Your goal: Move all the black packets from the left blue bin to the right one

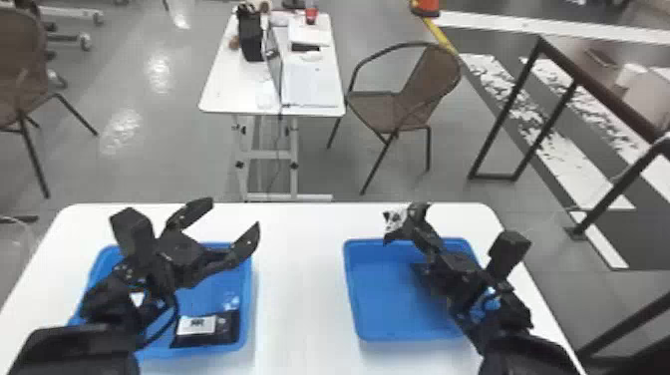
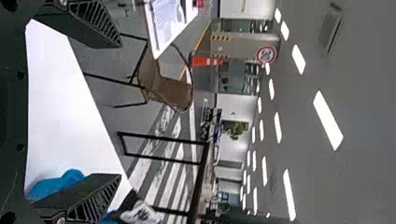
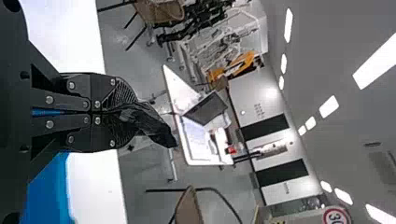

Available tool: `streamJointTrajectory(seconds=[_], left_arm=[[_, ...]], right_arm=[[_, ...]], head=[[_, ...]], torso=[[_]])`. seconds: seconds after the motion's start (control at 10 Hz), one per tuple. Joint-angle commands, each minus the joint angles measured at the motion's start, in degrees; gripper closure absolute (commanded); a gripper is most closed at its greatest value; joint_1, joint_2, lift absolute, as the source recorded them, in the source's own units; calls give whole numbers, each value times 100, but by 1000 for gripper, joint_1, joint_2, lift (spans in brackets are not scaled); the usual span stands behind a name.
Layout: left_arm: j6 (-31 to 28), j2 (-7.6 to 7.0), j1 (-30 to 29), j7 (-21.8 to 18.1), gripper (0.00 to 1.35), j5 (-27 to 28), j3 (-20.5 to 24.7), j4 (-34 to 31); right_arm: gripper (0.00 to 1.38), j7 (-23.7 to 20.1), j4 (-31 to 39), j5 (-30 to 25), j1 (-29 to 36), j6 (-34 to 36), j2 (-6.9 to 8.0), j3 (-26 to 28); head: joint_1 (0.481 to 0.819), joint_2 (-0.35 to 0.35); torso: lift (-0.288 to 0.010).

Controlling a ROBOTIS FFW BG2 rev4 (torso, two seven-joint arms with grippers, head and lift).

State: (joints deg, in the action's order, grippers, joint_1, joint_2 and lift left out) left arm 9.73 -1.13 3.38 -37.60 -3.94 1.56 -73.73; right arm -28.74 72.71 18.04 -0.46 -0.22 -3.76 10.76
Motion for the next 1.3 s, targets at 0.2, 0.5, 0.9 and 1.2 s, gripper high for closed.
streamJointTrajectory(seconds=[0.2,0.5,0.9,1.2], left_arm=[[-94,-1,-584,139,-2,-459,696,-898],[-121,34,-716,139,4,-538,934,-1144],[-376,69,-883,147,121,51,1171,-1170],[-1246,-159,-637,60,128,1185,1048,-977]], right_arm=[[1282,0,-1030,121,-297,207,-292,128],[590,0,-1268,-81,-288,831,-310,532],[183,817,253,-415,556,453,112,945],[205,808,1694,-1153,1197,154,381,690]], head=[[695,-117],[695,-103],[695,-141],[695,-127]], torso=[[0],[0],[0],[0]])
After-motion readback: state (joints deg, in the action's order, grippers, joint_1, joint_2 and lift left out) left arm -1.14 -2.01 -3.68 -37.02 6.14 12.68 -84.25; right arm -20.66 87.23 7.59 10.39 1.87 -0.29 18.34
